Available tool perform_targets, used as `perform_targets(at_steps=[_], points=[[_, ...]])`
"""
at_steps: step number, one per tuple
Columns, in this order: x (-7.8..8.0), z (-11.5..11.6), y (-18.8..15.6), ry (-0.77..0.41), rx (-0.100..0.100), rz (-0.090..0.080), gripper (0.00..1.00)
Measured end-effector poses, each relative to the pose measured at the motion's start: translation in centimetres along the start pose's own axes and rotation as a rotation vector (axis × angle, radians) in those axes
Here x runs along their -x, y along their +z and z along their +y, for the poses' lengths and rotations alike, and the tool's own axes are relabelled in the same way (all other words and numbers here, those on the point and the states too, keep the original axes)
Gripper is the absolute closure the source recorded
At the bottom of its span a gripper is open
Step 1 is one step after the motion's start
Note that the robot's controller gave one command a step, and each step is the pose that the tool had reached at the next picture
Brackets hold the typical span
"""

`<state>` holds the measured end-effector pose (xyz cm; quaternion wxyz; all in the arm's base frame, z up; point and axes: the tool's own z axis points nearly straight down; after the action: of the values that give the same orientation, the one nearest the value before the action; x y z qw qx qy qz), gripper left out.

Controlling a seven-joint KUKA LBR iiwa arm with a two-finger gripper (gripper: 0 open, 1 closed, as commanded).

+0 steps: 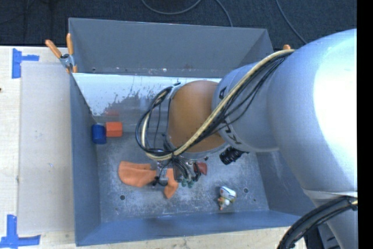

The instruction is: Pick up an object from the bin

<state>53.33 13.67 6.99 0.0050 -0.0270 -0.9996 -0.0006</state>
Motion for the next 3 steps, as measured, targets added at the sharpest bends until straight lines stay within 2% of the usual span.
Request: perform_targets(at_steps=[1, 2, 3], points=[[0.01, -0.04, 0.01, 0.002, -0.001, 0.000, 0.00], [0.01, -0.04, 0.00, 0.004, 0.000, 0.000, 1.00], [0.01, -0.04, 0.00, 0.005, 0.000, 0.000, 1.00]])
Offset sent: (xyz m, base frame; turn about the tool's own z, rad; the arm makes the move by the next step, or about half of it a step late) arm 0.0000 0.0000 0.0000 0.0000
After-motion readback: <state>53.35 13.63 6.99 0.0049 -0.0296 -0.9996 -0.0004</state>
